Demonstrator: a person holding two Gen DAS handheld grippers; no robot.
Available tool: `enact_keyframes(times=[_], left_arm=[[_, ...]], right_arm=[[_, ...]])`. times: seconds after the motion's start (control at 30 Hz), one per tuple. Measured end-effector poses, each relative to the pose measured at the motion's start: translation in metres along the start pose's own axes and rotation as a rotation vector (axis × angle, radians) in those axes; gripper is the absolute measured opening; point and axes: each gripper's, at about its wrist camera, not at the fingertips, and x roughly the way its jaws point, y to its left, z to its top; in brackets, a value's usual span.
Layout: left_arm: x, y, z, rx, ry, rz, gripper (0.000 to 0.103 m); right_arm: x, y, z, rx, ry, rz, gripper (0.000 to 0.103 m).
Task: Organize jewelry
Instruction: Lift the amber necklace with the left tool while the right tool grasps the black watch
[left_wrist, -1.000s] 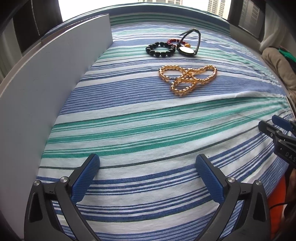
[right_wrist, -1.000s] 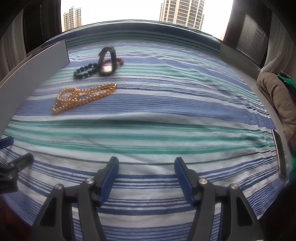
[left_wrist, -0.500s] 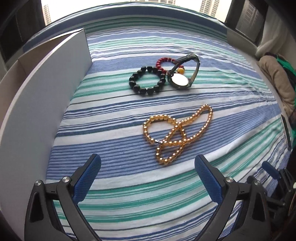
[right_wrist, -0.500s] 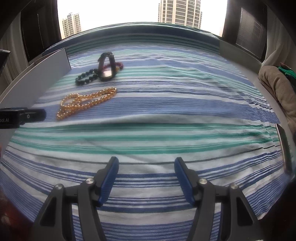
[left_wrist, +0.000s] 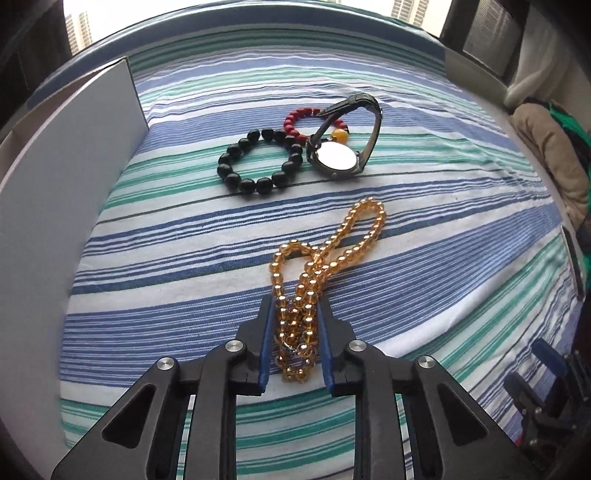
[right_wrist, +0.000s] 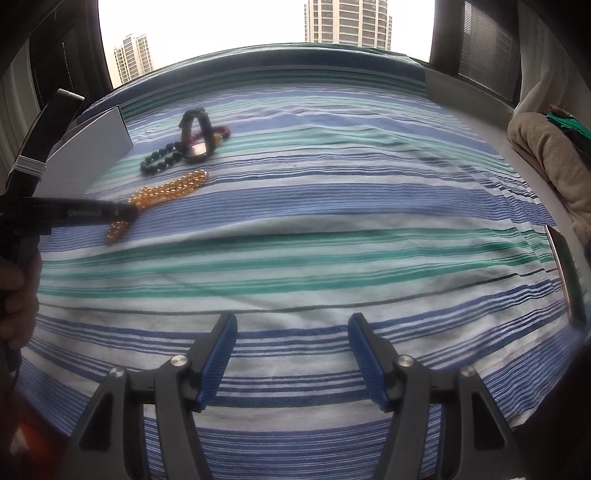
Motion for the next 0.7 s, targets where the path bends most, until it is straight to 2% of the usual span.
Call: enact_keyframes(times=[0.03,0.1,0.23,0.33,0.47,0.6,0.7], left_arm=[[-0.005,0.006,-0.002,-0.023,0.002,-0.028,0.005],[-0.017,0.017,-0.006,-0.073,0.0,-0.085,0.005],[-0.045,0.036,-0.02,-0.129,-0.029,-0.132,0.005],[-0.066,0.049,-0.029,-0.165,-0.053,-0.167,0.005],[-0.089,0.062,-0.033,-0.18,-0.088,-0.161,0.005],[-0.095,0.07,-0.041,-0.205,-0.085,-0.152,0.005],[-0.1,0.075,-0.05,-0.212,-0.077,-0.145,0.005]], right_arm=[[-0.001,0.0,0.0,0.002,-0.001,0.004,0.064],[-0.005,0.0,0.002,-0.001,-0.012,0.007,0.064],[-0.011,-0.001,0.011,0.003,-0.03,0.017,0.064],[-0.014,-0.001,0.028,-0.003,-0.041,0.062,0.064],[-0.012,0.004,0.078,-0.036,-0.058,0.202,0.064],[0.026,0.038,0.136,-0.209,0.017,0.307,0.064],[0.065,0.065,0.171,-0.304,0.046,0.307,0.064]])
